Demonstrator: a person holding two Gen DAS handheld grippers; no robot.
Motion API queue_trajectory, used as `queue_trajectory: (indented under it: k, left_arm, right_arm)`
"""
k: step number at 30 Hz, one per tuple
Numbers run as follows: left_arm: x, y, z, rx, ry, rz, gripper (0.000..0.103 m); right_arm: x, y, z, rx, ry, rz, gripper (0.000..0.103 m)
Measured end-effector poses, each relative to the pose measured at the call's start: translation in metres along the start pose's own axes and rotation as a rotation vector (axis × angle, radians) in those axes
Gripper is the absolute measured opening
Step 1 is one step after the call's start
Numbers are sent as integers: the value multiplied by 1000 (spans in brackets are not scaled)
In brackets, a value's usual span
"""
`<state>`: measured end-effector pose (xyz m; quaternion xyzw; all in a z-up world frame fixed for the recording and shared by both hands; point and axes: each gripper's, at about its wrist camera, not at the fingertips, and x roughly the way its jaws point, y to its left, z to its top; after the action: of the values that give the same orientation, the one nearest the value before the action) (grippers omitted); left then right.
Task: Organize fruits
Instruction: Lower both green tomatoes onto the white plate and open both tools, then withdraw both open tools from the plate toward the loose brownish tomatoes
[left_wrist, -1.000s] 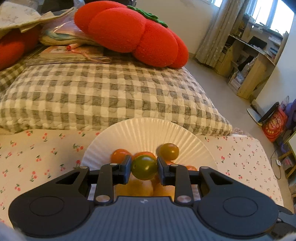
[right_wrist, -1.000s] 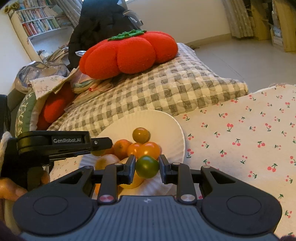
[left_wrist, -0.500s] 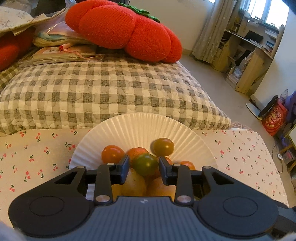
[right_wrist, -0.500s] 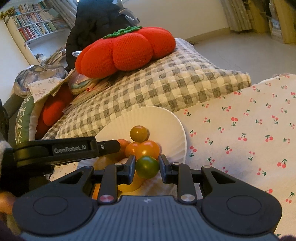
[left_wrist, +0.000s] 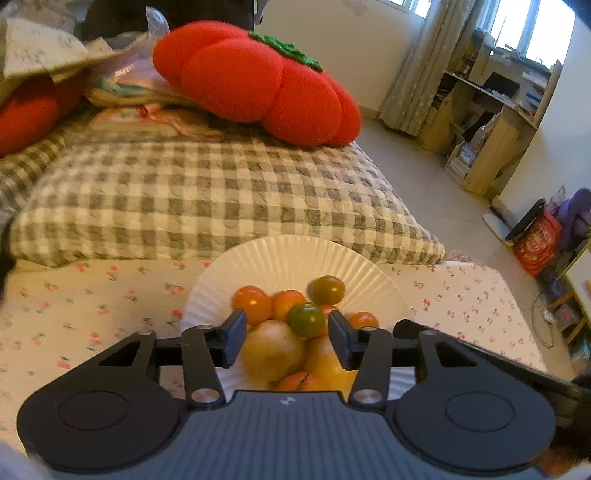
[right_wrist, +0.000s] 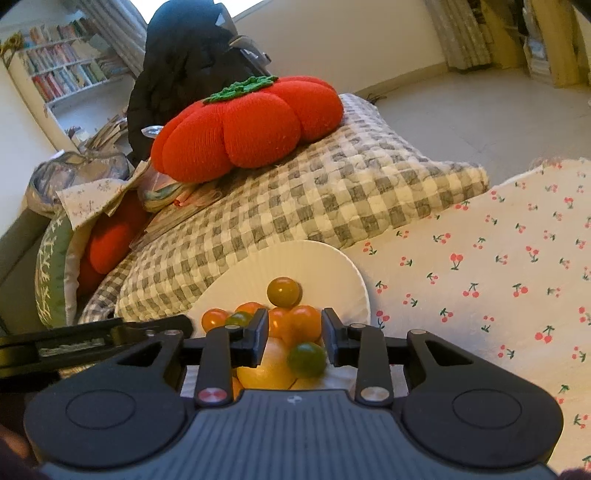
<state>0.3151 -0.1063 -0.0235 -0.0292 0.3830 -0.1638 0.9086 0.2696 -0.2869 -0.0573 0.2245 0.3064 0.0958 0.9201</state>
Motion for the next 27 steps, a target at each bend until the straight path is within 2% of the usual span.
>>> queue_trajectory:
  k: [5,10,12,17,24,27]
  left_arm:
    - [-19,1,-3,19,-4,50,58]
    - [-37,10,-11,-8,0,82,82]
    - [-46,15,-16,-17,0,91,82]
    - [-71,32,-29,-45,0,108,87]
    - [-103,54,-53,-77,2,136,90]
    - [-114,61,-63,-94,4,140,90]
  right_arm:
    - [1,14,-5,-61,16,-28,34]
    - [-7,34,-11,-114,26,-18,36]
    - [-13,45,-14,-146,26,-13,41]
    - [-29,70,-26,-262,6,-45,77]
    - [-44,91,-50,-334,15,-31,85]
    - [-56,97,-57,-346,-7,-38,92]
